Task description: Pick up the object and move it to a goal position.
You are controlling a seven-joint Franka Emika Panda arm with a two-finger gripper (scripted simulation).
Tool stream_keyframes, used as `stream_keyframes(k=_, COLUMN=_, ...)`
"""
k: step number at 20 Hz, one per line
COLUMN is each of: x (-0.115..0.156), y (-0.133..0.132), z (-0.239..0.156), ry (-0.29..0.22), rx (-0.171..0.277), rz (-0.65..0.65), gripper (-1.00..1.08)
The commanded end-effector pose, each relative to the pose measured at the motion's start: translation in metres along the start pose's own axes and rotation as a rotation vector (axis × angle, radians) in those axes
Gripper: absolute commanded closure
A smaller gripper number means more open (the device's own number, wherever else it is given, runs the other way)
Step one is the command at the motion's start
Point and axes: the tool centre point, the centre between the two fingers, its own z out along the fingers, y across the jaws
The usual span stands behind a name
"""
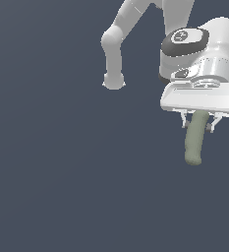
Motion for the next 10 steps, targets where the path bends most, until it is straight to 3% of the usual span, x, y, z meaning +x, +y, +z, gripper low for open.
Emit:
stream_keyframes(k=1, x=0.006, y=-0.011, z=-0.006, ry=0.038, rx=0.005, rz=0.011, gripper=1.08)
stream_keyframes(k=10, x=0.016, y=-0.031, z=-0.016, ry=0.111, rx=0.011, rz=0.03, gripper=1.08)
